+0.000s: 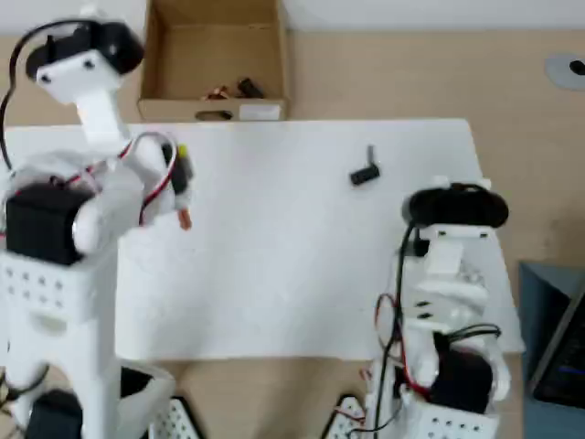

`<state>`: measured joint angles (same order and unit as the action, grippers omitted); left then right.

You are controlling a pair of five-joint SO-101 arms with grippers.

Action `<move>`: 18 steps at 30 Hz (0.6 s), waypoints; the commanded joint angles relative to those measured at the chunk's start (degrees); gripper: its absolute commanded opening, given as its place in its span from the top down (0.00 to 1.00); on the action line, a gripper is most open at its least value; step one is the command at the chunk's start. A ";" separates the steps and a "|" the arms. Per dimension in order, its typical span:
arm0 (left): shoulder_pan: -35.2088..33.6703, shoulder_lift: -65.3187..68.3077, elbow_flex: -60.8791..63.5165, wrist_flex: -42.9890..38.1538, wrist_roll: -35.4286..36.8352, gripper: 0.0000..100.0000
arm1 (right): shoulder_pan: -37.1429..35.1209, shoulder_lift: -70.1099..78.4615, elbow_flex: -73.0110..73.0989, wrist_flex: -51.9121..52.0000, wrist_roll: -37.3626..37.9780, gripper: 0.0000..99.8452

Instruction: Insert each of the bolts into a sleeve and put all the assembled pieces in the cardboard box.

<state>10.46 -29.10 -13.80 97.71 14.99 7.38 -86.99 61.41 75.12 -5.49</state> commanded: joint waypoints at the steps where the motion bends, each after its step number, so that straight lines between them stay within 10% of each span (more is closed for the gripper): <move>1: 0.35 -9.27 10.99 -5.19 -0.44 1.00 | -1.54 -0.40 2.24 -5.27 -0.09 0.99; 18: 8.44 -50.42 64.62 -38.86 0.00 1.00 | -26.07 -0.40 4.70 -13.45 -8.44 0.99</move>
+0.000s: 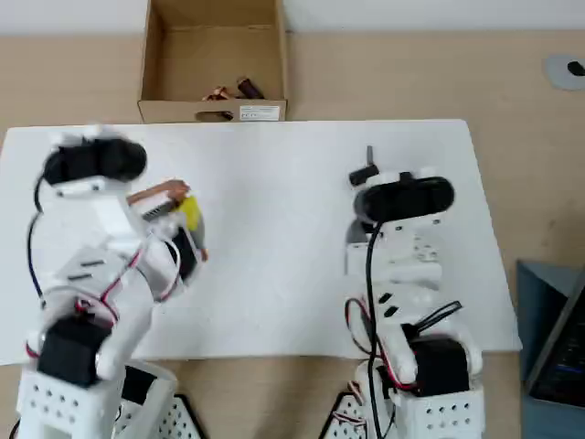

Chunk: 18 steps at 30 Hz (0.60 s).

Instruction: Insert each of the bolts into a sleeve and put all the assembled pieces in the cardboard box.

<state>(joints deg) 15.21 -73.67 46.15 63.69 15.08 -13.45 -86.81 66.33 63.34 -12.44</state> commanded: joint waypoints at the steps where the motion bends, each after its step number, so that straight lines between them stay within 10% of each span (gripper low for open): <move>1: 4.66 -7.87 7.03 -6.68 -0.18 1.00 | -7.25 -0.57 -0.22 -1.93 -1.93 0.99; 18: 0.35 -25.54 19.43 -23.56 0.00 1.00 | -21.67 -1.45 6.20 -8.44 4.22 0.99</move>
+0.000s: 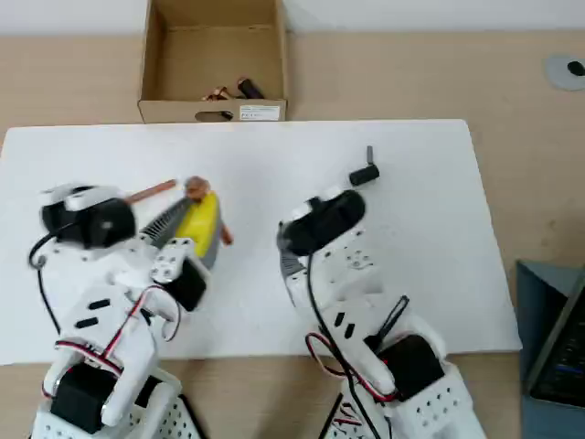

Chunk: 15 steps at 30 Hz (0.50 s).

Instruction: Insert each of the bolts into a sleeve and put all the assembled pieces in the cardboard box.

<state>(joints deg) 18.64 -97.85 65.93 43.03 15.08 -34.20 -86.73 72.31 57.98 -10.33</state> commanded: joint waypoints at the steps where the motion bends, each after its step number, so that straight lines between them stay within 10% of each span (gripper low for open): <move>1: -4.31 -1.54 -0.35 -3.34 0.00 1.00 | -0.92 -2.42 0.84 -4.13 2.99 0.99; 15: -2.64 -1.54 -4.13 -3.25 9.76 1.00 | -7.25 -25.19 12.88 -4.40 11.34 0.99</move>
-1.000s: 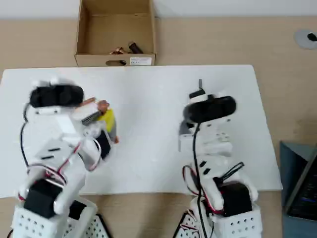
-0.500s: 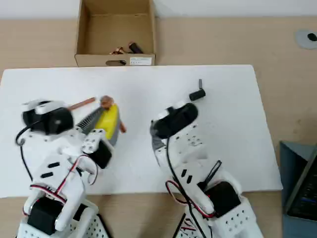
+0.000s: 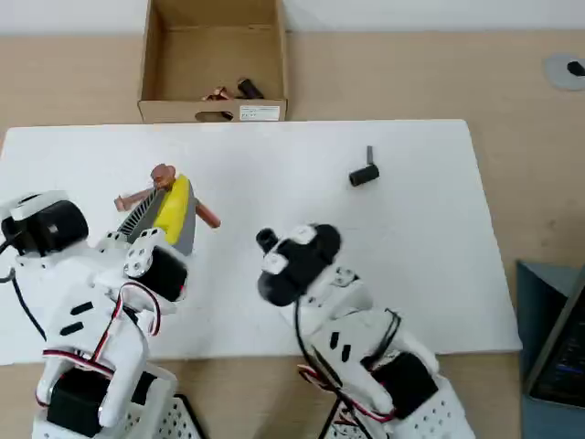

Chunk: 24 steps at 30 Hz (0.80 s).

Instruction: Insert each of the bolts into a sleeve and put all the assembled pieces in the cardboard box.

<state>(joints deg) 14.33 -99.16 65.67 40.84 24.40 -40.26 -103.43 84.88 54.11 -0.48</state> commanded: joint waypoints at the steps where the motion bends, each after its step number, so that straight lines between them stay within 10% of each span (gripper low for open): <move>1: 2.37 -0.22 -3.87 -1.05 0.44 1.00 | -1.54 -8.48 0.40 -0.53 1.76 0.99; 24: 6.77 -0.40 3.08 -0.26 3.34 1.00 | -4.18 -8.57 -3.03 -3.87 8.26 0.99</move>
<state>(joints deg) 20.57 -99.16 68.92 41.10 26.68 -42.90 -103.43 85.32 52.00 7.43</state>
